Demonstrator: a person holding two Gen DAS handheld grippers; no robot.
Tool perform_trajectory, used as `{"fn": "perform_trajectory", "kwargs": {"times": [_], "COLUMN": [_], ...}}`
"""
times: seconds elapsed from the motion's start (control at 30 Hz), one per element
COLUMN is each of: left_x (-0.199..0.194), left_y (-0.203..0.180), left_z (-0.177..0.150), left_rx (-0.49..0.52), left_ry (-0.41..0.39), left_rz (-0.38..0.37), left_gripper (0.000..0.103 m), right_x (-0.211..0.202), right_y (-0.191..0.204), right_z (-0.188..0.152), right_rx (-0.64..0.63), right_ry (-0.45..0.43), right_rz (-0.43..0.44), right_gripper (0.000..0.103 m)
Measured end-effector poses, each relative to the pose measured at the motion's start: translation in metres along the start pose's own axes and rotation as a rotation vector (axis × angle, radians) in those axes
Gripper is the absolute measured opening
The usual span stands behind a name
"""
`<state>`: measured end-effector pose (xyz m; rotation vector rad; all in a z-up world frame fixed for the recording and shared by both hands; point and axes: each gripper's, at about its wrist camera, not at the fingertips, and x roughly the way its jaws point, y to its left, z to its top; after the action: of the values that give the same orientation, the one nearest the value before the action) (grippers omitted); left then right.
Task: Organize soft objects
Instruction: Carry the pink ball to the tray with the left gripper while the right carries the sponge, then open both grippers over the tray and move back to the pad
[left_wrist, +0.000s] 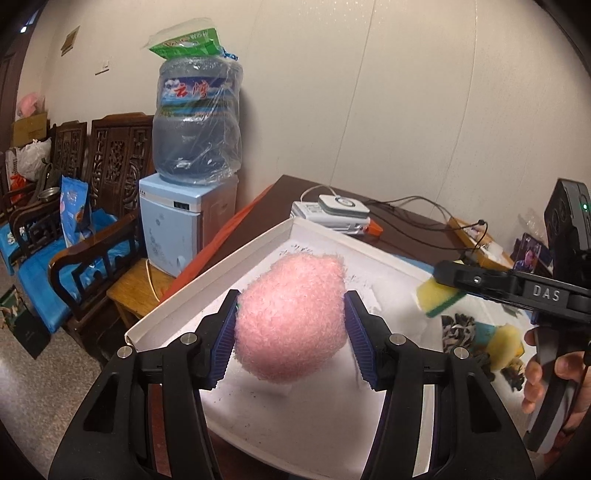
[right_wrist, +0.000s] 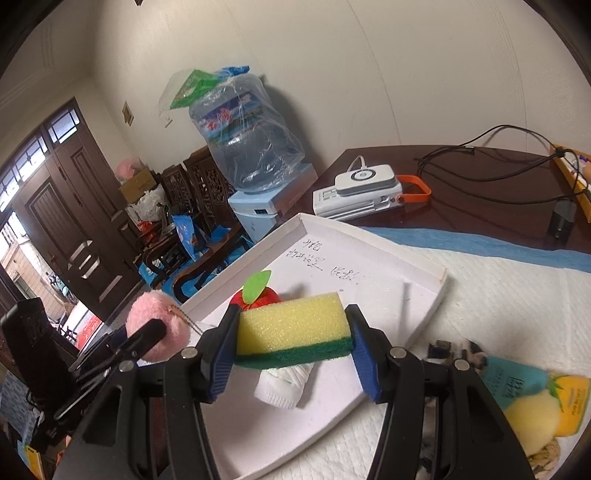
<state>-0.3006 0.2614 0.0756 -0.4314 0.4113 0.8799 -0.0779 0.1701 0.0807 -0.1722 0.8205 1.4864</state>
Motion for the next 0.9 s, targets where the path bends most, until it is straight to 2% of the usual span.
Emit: {"fn": "perform_trajectory", "kwargs": {"times": [0.2, 0.27, 0.33, 0.37, 0.4, 0.5, 0.7, 0.9], "left_x": [0.009, 0.011, 0.012, 0.011, 0.009, 0.0, -0.02, -0.033], "left_y": [0.005, 0.008, 0.011, 0.012, 0.013, 0.017, 0.028, 0.027], "left_z": [0.001, 0.0, 0.0, 0.0, 0.001, 0.002, 0.002, 0.002], "left_rx": [0.0, -0.005, -0.013, -0.018, -0.02, -0.029, -0.094, -0.106], "left_ry": [0.01, 0.016, 0.015, 0.008, -0.006, -0.039, -0.076, -0.089], "left_rz": [0.034, 0.044, 0.061, 0.074, 0.088, 0.115, 0.091, 0.076], "left_gripper": [0.056, 0.062, 0.079, 0.094, 0.103, 0.103, 0.103, 0.103], "right_x": [0.024, 0.027, 0.026, 0.025, 0.023, 0.017, 0.001, -0.015], "right_y": [-0.001, 0.0, 0.002, 0.003, 0.004, 0.007, 0.02, 0.04], "right_z": [0.005, 0.004, 0.001, 0.0, -0.002, -0.008, -0.019, -0.027], "right_rx": [0.021, 0.015, 0.004, -0.003, -0.011, -0.018, -0.031, -0.066], "right_ry": [-0.012, -0.017, -0.023, -0.031, -0.042, -0.062, -0.082, -0.108], "right_rz": [-0.014, -0.008, -0.025, -0.035, -0.043, -0.065, -0.049, -0.019], "right_gripper": [0.058, 0.062, 0.093, 0.098, 0.103, 0.103, 0.103, 0.103]}}
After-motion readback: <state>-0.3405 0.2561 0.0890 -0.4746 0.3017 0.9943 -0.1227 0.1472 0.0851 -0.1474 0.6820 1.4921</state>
